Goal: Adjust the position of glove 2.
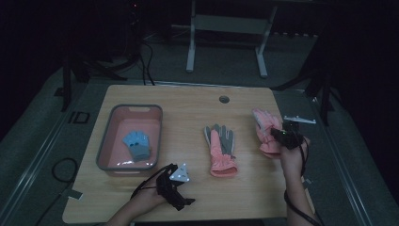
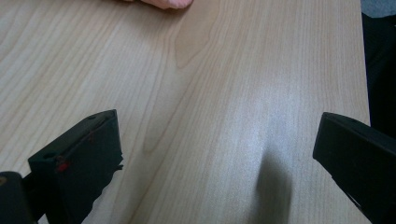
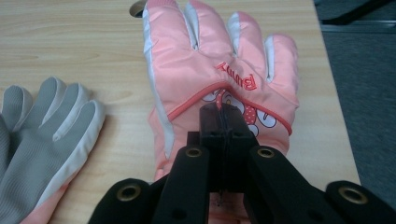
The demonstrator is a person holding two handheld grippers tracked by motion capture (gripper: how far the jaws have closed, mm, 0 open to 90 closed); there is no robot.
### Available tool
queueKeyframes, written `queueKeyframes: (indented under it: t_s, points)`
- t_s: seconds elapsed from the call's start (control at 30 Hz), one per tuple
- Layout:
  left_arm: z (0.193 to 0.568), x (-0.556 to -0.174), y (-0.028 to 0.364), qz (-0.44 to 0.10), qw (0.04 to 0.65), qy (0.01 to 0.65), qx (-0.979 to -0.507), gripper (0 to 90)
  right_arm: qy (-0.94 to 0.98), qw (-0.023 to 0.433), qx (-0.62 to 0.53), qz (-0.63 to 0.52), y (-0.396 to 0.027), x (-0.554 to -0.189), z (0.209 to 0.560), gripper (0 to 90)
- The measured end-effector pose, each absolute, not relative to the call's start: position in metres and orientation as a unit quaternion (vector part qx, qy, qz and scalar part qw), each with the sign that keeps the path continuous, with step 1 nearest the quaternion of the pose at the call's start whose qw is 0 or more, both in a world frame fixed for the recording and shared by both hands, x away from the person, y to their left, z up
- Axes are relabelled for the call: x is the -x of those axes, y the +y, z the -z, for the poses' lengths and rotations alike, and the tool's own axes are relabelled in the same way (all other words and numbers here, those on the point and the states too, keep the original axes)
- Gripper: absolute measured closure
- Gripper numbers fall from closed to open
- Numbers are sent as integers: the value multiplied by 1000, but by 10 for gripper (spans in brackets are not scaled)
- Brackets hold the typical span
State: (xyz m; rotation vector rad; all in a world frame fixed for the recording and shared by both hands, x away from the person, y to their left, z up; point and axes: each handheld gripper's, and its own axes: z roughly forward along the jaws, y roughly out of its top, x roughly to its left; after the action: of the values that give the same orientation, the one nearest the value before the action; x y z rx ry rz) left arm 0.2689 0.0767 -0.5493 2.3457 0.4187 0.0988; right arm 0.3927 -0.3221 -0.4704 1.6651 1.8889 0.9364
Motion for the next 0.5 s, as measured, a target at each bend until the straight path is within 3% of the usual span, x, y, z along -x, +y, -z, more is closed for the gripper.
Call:
queueKeyframes:
  t_s: [0.5]
  points:
    - [551, -268, 75, -44, 359, 160, -918, 14, 658, 236, -640, -318, -294, -345, 486, 892]
